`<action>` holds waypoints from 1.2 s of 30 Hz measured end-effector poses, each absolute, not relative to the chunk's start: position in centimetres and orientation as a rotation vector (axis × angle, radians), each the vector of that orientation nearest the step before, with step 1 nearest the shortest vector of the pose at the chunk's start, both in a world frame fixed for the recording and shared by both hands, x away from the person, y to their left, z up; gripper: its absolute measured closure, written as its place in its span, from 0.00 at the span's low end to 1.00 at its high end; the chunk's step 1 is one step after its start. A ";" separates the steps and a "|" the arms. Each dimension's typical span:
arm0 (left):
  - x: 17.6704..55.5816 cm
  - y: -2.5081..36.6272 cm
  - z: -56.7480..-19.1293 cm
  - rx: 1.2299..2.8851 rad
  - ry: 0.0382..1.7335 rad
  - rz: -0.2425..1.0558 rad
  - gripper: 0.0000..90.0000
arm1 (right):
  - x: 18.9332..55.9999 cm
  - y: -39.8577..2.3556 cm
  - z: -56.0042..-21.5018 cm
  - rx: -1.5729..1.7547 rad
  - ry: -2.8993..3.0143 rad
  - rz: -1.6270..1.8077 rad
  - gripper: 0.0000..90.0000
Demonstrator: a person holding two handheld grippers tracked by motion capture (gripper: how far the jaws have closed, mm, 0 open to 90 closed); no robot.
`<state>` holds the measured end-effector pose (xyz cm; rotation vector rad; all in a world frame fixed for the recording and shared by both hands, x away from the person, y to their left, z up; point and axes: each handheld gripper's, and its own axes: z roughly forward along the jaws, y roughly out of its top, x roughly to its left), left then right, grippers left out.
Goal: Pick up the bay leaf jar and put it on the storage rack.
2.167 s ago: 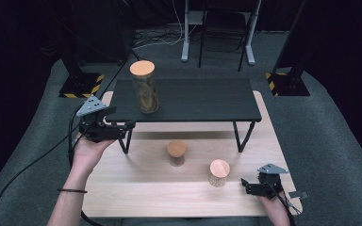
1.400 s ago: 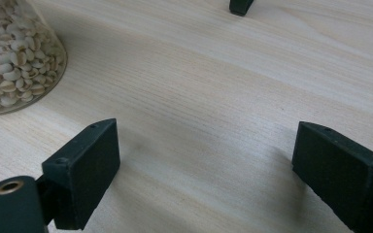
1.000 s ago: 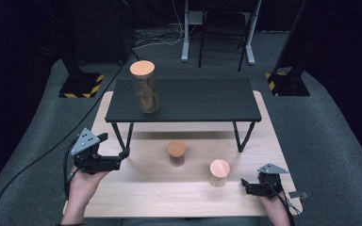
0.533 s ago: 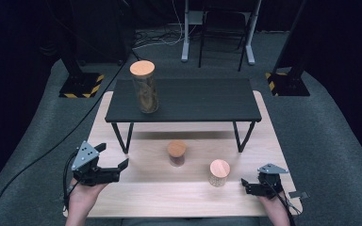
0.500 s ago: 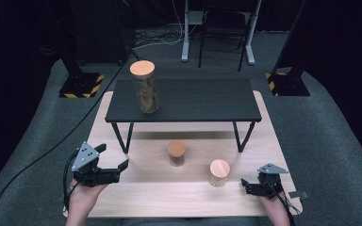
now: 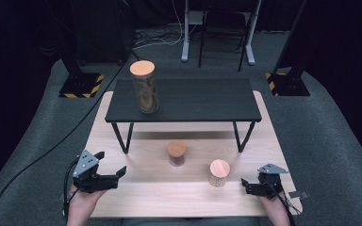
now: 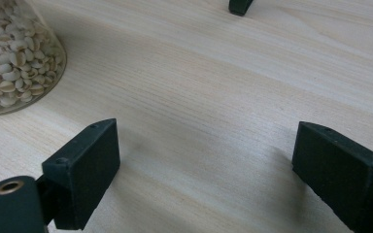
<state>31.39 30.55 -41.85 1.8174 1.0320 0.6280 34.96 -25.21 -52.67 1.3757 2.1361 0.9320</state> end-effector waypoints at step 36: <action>33.9 31.8 -51.1 1.919 1.186 0.552 0.05 | 35.0 -25.2 -52.7 1.379 2.135 0.931 0.10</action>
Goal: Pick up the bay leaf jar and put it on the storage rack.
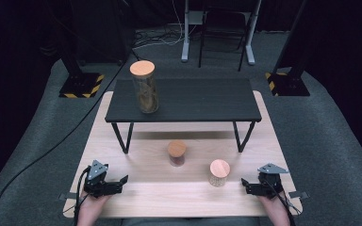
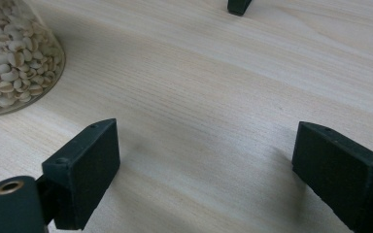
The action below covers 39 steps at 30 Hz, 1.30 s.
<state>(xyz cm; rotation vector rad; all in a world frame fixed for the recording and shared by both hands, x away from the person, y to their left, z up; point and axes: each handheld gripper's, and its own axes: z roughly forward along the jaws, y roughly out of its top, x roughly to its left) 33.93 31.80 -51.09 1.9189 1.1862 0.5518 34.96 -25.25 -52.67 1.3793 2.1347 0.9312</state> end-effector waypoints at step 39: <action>35.0 31.2 -52.9 2.048 1.264 0.526 0.04 | 34.8 -25.5 -52.6 1.389 2.124 0.946 0.12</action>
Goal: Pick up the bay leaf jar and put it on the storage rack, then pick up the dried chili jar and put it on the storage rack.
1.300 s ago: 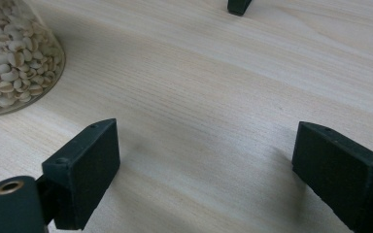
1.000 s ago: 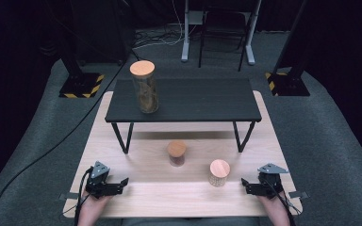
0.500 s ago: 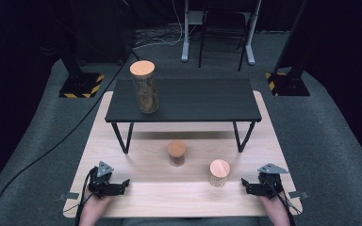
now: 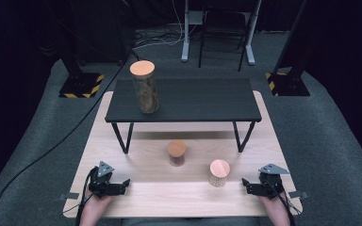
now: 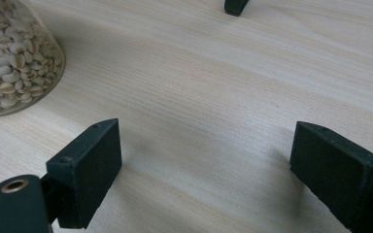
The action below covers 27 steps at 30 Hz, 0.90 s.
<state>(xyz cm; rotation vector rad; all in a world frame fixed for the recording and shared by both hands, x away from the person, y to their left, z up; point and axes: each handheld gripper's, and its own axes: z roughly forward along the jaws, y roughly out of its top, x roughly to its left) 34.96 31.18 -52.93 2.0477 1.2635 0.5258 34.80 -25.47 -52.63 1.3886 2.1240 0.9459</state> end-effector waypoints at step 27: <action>34.9 31.0 -52.9 2.051 1.266 0.525 0.03 | 34.0 -25.1 -49.6 1.369 2.032 1.091 0.12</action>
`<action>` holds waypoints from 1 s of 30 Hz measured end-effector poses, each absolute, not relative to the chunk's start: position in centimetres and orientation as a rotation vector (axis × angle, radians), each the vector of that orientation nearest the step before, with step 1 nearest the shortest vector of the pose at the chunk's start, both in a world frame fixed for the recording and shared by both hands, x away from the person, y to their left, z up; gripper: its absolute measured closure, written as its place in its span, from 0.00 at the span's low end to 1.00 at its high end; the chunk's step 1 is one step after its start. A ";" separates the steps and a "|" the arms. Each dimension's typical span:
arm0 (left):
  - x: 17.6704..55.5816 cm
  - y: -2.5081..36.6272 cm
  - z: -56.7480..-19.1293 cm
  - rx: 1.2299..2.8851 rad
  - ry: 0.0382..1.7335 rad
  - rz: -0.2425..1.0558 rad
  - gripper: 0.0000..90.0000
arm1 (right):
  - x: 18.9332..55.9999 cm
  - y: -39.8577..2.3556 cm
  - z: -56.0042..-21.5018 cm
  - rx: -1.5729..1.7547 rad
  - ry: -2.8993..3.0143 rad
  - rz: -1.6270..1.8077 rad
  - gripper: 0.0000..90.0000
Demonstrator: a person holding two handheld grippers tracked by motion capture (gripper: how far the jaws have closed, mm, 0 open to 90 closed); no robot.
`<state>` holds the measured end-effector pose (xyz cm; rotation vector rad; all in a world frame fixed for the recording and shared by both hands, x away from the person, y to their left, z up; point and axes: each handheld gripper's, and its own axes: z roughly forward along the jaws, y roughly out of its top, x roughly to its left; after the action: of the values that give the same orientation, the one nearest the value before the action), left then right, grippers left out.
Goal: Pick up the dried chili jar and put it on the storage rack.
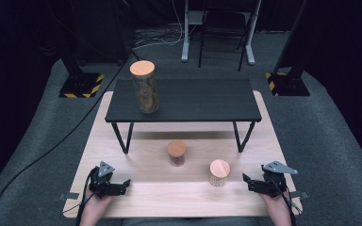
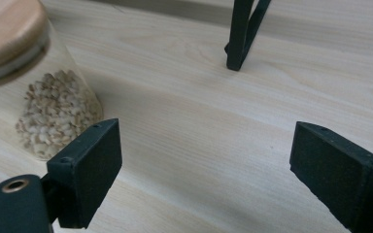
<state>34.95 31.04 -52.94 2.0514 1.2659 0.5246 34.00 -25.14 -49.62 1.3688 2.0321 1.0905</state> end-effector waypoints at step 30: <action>35.0 31.0 -52.9 2.052 1.265 0.524 0.03 | 33.4 -22.4 -45.6 1.300 2.015 1.181 0.11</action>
<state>34.96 31.04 -52.94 2.0524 1.2653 0.5239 33.36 -22.37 -45.55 1.3004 2.0153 1.1808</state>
